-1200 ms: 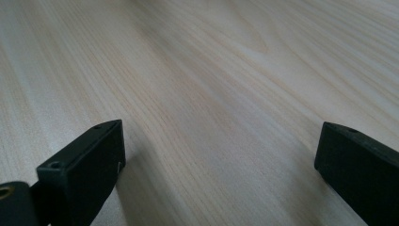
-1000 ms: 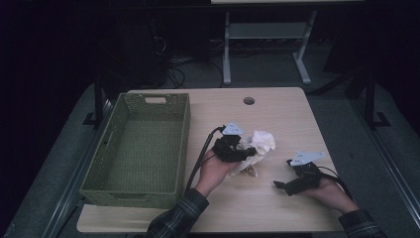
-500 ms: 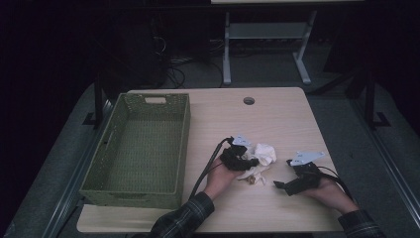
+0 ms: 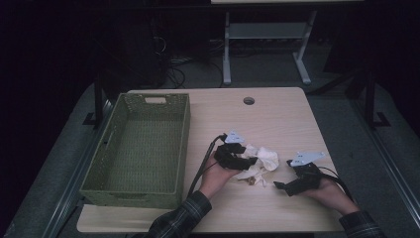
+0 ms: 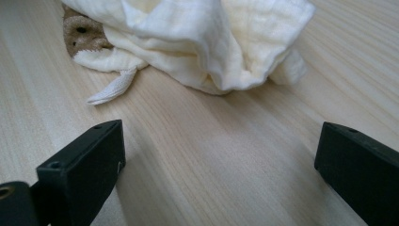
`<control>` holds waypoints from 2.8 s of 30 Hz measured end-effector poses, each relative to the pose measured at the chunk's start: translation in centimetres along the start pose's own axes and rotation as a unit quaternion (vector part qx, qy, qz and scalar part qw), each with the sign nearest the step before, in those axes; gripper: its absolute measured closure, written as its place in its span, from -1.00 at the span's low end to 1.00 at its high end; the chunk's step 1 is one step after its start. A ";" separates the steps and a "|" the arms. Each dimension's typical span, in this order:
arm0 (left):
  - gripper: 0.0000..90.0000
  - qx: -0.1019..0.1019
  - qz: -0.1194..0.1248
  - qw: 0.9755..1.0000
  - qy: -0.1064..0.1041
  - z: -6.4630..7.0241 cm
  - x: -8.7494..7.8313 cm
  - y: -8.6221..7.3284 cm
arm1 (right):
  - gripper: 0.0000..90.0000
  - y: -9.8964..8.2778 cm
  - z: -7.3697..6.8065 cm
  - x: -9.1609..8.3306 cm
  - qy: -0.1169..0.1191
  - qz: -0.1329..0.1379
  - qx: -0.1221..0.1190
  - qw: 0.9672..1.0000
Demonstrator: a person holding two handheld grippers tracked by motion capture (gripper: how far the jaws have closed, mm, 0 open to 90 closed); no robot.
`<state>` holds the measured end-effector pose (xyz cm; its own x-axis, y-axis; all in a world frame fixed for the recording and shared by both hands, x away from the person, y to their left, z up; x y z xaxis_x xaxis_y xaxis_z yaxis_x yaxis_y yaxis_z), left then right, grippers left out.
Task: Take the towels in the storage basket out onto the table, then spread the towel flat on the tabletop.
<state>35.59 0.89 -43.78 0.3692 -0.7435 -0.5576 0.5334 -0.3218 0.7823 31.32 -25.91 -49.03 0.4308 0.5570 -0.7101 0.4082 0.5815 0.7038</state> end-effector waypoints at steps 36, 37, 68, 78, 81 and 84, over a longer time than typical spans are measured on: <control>0.95 -0.055 0.048 0.992 0.105 -4.2 -2.4 3.3 | -0.96 0.0 0.0 0.0 0.003 0.000 -0.003 1.000; 0.95 -0.062 0.045 0.991 0.110 -4.4 -2.0 3.0 | -0.96 0.0 0.0 0.0 0.003 0.000 -0.003 1.000; 0.12 -0.004 -0.032 0.997 0.066 -0.2 -3.8 -2.9 | 0.12 2.9 -0.5 -0.7 0.017 -0.003 -0.018 1.000; 0.12 0.025 -0.056 0.995 0.073 0.0 -2.9 -4.1 | 0.31 4.2 -0.5 0.9 0.029 -0.017 -0.002 0.999; 0.14 0.027 -0.063 0.995 0.075 -0.2 -2.4 -4.3 | 0.45 4.0 -0.5 1.2 0.039 -0.023 0.011 0.999; 0.23 0.034 -0.073 0.994 0.076 -0.5 -2.0 -4.5 | 0.60 4.0 -0.5 1.3 0.042 -0.027 0.011 0.999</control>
<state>32.83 4.09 -46.31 0.4054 -0.5909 -0.6974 0.5384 -0.4622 0.7046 33.14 -22.58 -47.15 0.3385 0.5736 -0.7459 0.4478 0.5990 0.6638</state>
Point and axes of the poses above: each handheld gripper's, and its own axes: x roughly forward along the jaws, y roughly out of its top, z roughly to its right, the point moved 1 cm from there along x, roughly forward along the jaws, and after that the axes turned 5 degrees about -x, right-handed, at the moved point
